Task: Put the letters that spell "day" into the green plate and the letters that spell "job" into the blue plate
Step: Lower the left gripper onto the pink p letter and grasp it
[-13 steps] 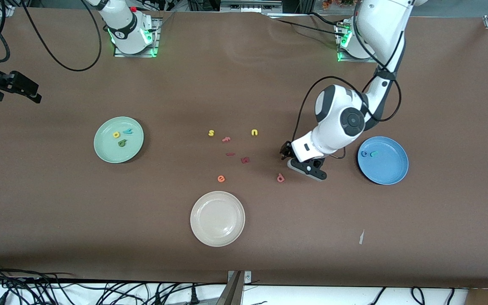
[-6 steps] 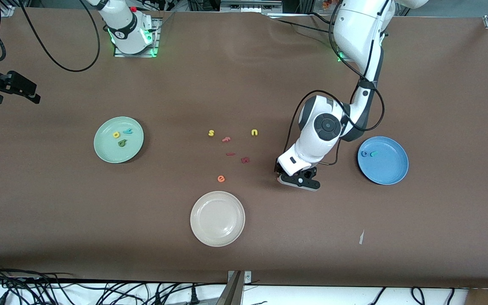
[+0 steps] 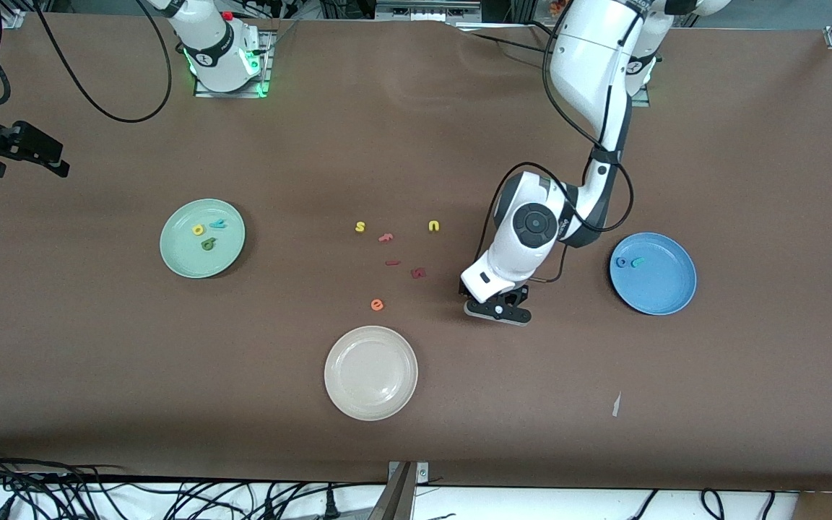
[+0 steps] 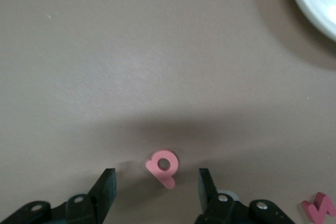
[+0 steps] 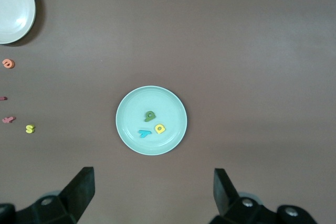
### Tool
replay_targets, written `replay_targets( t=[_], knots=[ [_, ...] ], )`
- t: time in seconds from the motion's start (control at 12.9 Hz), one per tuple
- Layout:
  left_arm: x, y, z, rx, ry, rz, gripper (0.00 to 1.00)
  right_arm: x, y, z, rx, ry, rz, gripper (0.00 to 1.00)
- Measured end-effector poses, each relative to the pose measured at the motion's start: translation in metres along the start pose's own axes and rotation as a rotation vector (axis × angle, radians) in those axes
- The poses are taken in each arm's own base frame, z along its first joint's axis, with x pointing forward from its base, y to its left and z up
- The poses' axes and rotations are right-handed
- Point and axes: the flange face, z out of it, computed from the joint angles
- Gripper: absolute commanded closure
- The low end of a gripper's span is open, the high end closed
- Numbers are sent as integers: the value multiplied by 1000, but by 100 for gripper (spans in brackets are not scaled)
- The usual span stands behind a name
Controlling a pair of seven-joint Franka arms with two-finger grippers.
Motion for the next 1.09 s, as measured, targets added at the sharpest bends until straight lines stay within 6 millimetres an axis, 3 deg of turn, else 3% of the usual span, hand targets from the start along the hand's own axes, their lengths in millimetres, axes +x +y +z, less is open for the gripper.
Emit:
replay_targets(
  t=[0.78,1.09],
  knots=[
    [-5,0,25,21,3,1,29,0,0,0,0,0,-1,0],
    [-3,1,23,20,8,2,52,1,-1,0,0,0,-2,0]
  ],
)
